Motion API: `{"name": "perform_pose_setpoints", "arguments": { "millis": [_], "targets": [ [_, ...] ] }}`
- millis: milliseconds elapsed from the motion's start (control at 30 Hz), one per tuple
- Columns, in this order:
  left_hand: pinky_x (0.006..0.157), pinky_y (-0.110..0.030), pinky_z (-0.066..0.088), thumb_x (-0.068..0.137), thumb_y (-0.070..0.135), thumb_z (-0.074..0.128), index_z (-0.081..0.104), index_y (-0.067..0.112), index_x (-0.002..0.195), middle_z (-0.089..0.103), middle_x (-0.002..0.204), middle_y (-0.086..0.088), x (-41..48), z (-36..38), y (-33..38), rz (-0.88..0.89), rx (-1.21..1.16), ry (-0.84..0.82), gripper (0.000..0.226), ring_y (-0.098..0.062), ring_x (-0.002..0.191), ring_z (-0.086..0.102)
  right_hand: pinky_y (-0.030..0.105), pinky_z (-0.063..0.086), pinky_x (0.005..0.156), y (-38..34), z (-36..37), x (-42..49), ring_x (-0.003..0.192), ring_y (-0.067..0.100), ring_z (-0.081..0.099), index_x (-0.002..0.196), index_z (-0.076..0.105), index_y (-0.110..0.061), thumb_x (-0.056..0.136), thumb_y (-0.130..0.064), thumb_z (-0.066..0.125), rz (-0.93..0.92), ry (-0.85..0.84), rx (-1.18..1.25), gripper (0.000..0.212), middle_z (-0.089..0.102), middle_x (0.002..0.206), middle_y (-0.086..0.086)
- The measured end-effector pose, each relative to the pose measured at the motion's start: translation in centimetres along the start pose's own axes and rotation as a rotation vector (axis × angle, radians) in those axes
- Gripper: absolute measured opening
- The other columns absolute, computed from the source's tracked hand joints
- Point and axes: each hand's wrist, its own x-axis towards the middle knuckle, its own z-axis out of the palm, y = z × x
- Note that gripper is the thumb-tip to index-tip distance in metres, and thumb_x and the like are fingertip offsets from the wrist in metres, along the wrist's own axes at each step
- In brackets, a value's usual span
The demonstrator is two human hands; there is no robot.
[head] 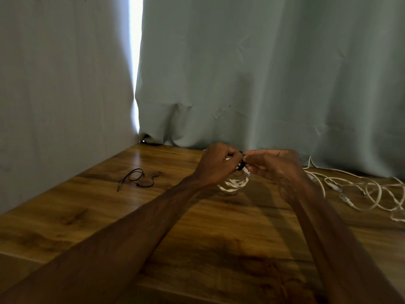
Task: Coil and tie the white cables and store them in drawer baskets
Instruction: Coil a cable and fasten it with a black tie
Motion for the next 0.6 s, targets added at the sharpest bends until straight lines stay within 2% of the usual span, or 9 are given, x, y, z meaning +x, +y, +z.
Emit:
{"name": "perform_pose_setpoints", "arguments": {
  "millis": [100, 200, 433, 600],
  "targets": [
    [0.051, -0.031, 0.046, 0.093, 0.024, 0.054, 0.075, 0.009, 0.071, 0.068, 0.059, -0.005, 0.14, -0.09, -0.17, -0.002, -0.007, -0.001, 0.034, -0.02, 0.05, 0.06, 0.023, 0.062, 0.069, 0.0, 0.08, -0.02, 0.083, 0.022, 0.079, 0.092, 0.079, 0.0, 0.082, 0.002, 0.078, -0.006, -0.003, 0.01, 0.011, 0.08, 0.086, 0.012],
    [0.05, -0.031, 0.044, 0.095, 0.019, 0.057, 0.075, 0.006, 0.07, 0.067, 0.058, -0.007, 0.14, -0.19, -0.27, 0.021, -0.004, -0.012, 0.033, -0.019, 0.048, 0.057, 0.023, 0.061, 0.069, 0.05, 0.1, -0.04, 0.083, 0.022, 0.079, 0.093, 0.079, 0.0, 0.082, 0.003, 0.078, -0.011, -0.007, 0.008, 0.012, 0.08, 0.086, 0.012],
    [0.054, -0.044, 0.051, 0.094, 0.019, 0.06, 0.076, 0.008, 0.073, 0.069, 0.063, -0.009, 0.12, -0.57, -0.29, 0.018, -0.085, -0.041, 0.029, -0.03, 0.056, 0.064, 0.025, 0.062, 0.073, 0.03, 0.12, -0.23, 0.083, 0.022, 0.079, 0.095, 0.078, 0.001, 0.08, 0.004, 0.078, -0.003, -0.013, 0.037, 0.015, 0.08, 0.088, 0.013],
    [0.051, -0.046, 0.048, 0.091, 0.014, 0.06, 0.073, 0.006, 0.065, 0.064, 0.056, -0.007, 0.02, -0.95, -0.16, 0.075, -0.088, -0.061, 0.029, -0.031, 0.05, 0.056, 0.023, 0.063, 0.069, -0.11, 0.1, -0.24, 0.075, 0.022, 0.078, 0.092, 0.076, 0.005, 0.077, 0.01, 0.078, 0.059, -0.006, 0.089, 0.016, 0.078, 0.085, 0.017]
  ]
}}
